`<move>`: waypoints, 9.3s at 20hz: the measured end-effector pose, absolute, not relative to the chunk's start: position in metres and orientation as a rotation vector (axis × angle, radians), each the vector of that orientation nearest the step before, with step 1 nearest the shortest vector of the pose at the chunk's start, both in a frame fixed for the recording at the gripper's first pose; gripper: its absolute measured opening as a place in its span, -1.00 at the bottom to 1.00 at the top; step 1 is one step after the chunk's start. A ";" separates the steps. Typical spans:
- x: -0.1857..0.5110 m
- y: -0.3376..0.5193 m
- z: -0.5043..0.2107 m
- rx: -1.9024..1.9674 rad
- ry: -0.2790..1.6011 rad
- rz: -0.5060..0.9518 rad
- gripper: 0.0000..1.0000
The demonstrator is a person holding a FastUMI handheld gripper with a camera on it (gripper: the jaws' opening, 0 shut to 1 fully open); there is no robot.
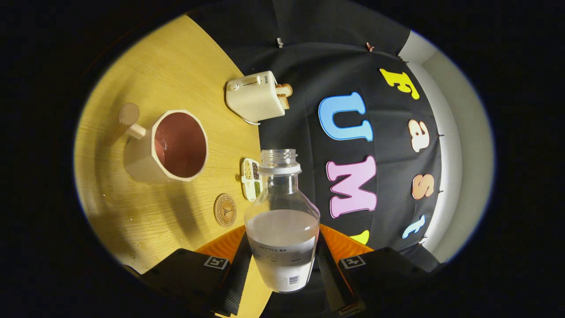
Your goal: Take the bottle from table, then pour the juice into the cup, finally place the bottle on the coaster
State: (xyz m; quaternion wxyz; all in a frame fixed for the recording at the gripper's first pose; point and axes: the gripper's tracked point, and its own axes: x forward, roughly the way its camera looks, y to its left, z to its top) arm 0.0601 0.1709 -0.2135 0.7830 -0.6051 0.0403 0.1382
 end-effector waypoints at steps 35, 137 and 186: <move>0.073 0.185 -0.237 -1.619 0.011 0.405 0.52; 0.064 0.252 -0.203 -2.294 -0.627 0.514 0.52; 0.058 0.206 -0.236 -1.549 -0.084 0.548 0.52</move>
